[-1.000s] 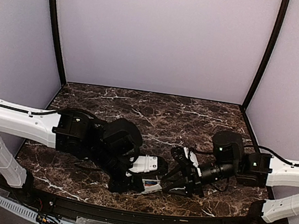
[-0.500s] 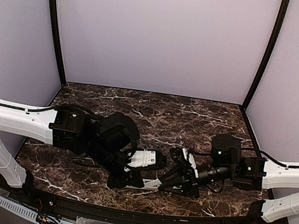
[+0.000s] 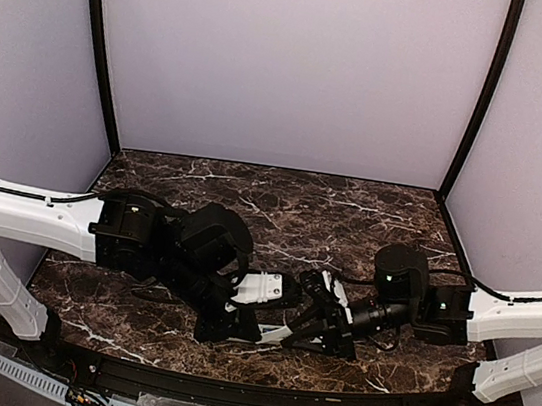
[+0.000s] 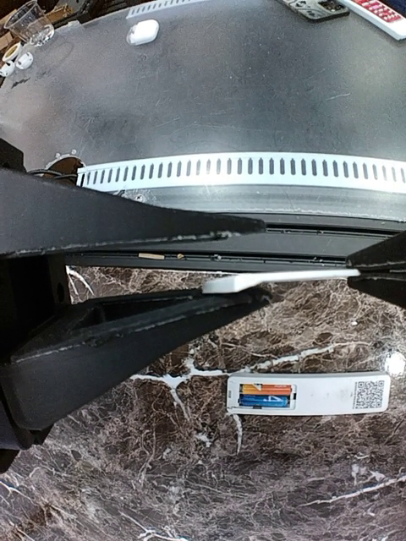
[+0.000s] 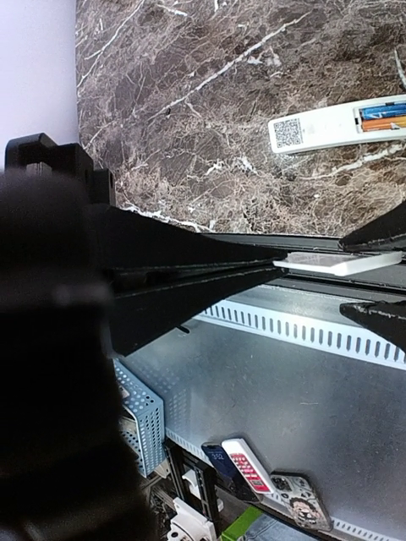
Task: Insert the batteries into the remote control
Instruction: Pass from the left arm to the right, then hold the remote control without the battery cover at the center of the board.
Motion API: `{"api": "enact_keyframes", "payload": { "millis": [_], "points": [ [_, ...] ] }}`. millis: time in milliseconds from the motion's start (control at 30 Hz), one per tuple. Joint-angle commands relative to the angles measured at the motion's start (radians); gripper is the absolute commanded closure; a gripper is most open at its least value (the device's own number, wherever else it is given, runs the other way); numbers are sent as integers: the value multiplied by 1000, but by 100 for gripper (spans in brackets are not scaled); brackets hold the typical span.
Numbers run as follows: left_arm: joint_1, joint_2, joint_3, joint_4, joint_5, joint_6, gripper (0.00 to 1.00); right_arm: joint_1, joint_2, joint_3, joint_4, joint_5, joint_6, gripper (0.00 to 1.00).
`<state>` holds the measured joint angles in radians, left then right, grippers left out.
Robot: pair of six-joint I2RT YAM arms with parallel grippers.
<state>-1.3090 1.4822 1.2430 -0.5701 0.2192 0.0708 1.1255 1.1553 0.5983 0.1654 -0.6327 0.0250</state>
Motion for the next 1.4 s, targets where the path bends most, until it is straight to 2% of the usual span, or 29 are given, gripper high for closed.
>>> {"api": "enact_keyframes", "payload": {
  "millis": [0,333,433,667,733,767,833,900,1133,1267,1367],
  "points": [
    [5,-13,0,-5,15,0,100,9,18,27,41,-22,12,81],
    [5,6,-2,-4,29,0,100,8,29,26,85,-43,34,93],
    [6,5,-1,-2,22,-2,100,10,42,35,64,-53,39,100],
    [8,-6,-8,-1,18,-15,100,8,33,52,-3,-77,84,100],
    [9,-9,-9,-5,-15,-24,86,5,31,62,-39,-56,126,100],
    [10,-16,-12,-6,-43,-28,61,-2,32,68,-63,-46,156,100],
    [10,-37,-30,-1,-92,-32,39,-28,33,75,-113,-23,238,100],
    [11,-66,-57,5,-138,-21,30,-70,31,57,-134,-13,337,100],
    [15,-104,-203,19,-238,108,21,-208,14,-106,-17,16,681,100],
    [43,-70,-281,79,-256,207,19,-239,-10,-150,36,53,752,100],
    [108,-46,-320,184,-184,252,19,-257,-21,-153,39,68,767,100]
  ]
}}
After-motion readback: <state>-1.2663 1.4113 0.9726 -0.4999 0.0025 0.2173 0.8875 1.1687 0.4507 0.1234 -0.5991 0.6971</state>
